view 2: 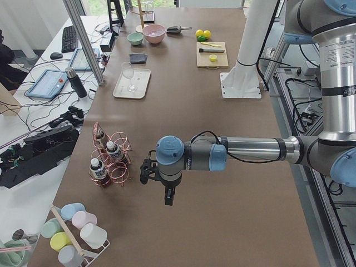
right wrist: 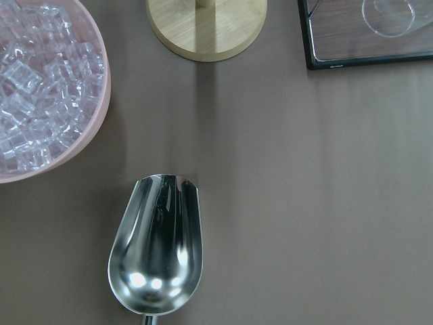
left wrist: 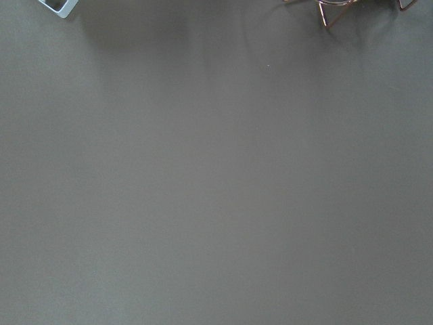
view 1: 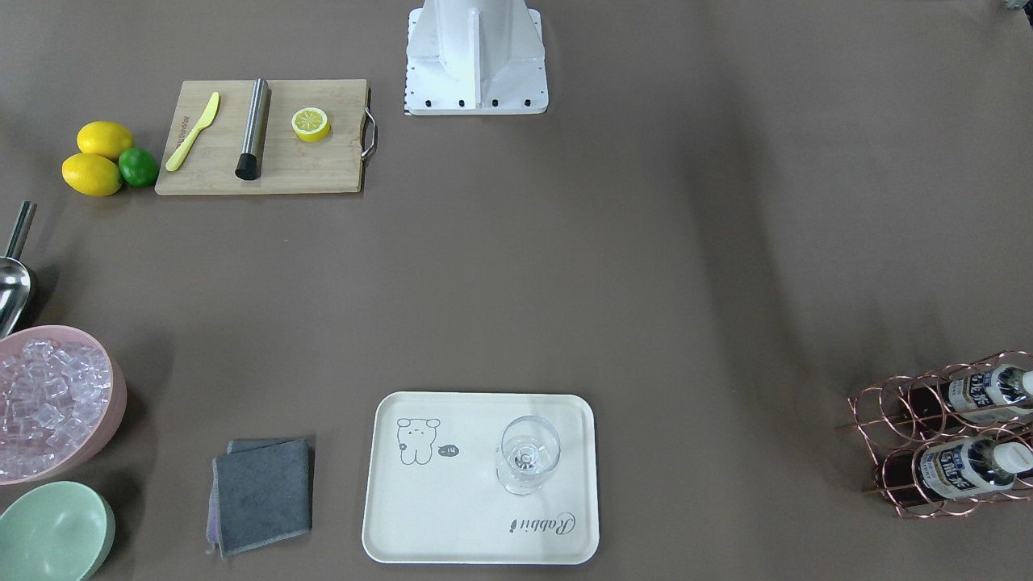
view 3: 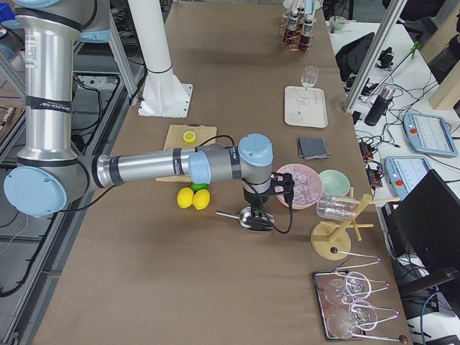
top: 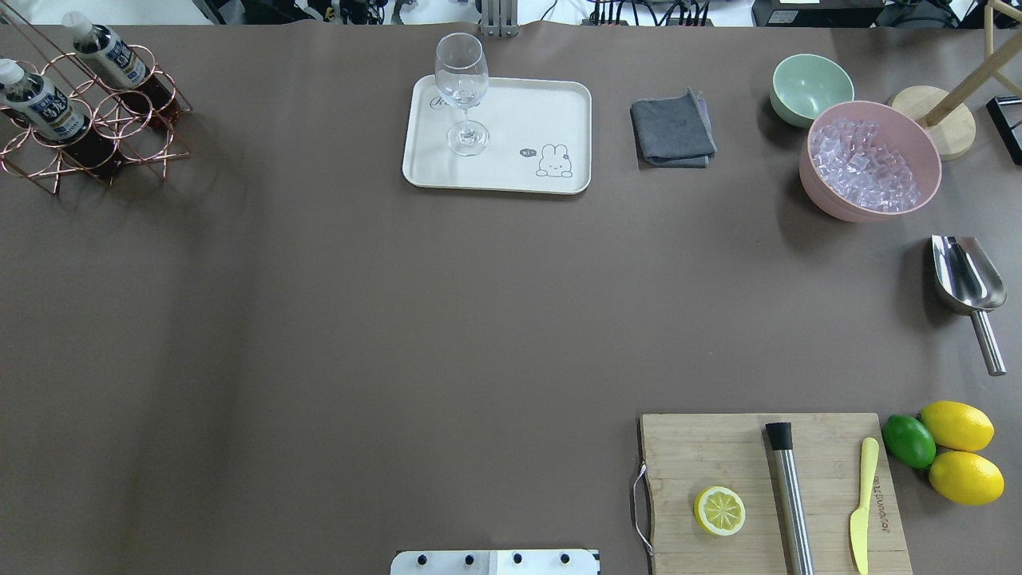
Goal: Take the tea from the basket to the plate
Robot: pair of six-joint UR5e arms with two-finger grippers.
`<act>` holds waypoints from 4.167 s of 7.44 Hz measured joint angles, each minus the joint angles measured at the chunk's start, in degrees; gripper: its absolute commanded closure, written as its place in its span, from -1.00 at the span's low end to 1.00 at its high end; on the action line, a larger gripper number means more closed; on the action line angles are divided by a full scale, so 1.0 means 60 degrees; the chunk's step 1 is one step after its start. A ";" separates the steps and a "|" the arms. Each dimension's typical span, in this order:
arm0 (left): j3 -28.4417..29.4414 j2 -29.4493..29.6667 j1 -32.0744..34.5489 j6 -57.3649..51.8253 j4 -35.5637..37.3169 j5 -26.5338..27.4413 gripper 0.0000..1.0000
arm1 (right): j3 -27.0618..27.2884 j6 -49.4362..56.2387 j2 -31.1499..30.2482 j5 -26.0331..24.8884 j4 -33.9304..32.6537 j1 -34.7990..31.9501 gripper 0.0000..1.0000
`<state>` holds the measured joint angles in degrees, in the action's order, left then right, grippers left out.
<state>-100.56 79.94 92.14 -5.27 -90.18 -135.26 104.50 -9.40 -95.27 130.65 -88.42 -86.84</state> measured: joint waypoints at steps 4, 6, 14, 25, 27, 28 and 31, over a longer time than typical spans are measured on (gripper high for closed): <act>0.0086 -0.0021 0.0009 0.0000 -0.0027 0.0082 -0.95 | 0.0027 -0.0006 0.0000 -0.0003 0.0009 0.0000 -1.00; 0.0156 -0.0022 0.0009 0.0009 -0.0029 0.0089 -0.95 | 0.0123 0.0004 0.0039 0.0006 0.0052 0.0023 -1.00; 0.0220 0.0081 -0.0005 0.0634 -0.0024 0.0010 -0.95 | -0.0734 -0.0110 0.0775 0.1507 0.5678 0.1757 -1.00; 0.1354 0.3187 -0.0825 1.6095 -0.3551 0.0324 -0.95 | -0.1113 -0.1946 0.2871 0.0923 1.2633 0.4744 -0.98; 0.1719 0.3945 -0.0797 1.7838 -0.3878 0.0505 -0.95 | -0.1167 -0.2091 0.3031 0.0148 1.3586 0.5147 -0.99; 0.1948 0.4345 -0.0763 1.8541 -0.3892 0.0627 -0.95 | -0.1178 -0.2132 0.3173 -0.0503 1.4104 0.5600 -1.00; 0.2719 0.5304 -0.0874 2.1464 -0.3960 0.1982 -0.94 | -0.1251 -0.2302 0.3382 -0.1962 1.5169 0.6955 -1.00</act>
<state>-84.25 111.76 86.90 123.51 -113.93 -123.36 96.99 -23.22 -74.98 118.88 2.60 -45.11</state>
